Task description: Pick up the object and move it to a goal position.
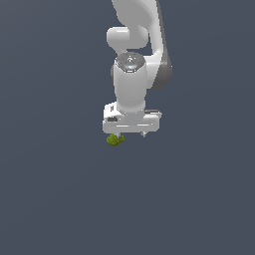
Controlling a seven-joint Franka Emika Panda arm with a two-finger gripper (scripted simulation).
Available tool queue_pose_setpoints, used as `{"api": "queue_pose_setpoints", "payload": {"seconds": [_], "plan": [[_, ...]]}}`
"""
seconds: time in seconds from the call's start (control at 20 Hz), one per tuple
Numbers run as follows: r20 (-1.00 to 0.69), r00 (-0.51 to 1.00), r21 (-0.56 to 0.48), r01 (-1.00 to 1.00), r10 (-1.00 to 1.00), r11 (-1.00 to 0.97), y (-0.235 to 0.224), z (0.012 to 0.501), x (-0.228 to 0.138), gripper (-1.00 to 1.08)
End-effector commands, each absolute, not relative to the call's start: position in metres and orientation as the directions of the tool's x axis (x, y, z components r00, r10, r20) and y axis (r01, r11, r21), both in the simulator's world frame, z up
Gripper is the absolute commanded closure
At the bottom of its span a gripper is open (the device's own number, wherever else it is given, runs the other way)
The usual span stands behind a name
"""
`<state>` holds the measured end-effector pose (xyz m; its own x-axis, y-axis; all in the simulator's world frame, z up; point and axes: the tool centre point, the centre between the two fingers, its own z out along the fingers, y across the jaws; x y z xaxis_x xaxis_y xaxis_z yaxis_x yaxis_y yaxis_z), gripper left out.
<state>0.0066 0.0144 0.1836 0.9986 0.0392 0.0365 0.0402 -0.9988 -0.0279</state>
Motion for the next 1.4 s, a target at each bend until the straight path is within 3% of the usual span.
{"api": "queue_pose_setpoints", "payload": {"seconds": [0.0, 0.45, 1.35], "plan": [[0.037, 0.999, -0.028, 0.040, 0.039, -0.999, 0.014, 0.184, 0.007, -0.92], [0.056, 0.998, -0.006, 0.031, 0.031, -0.999, -0.018, 0.192, 0.009, -0.92], [0.049, 0.984, 0.005, 0.171, 0.171, -0.985, -0.023, 0.181, 0.002, -0.92]]}}
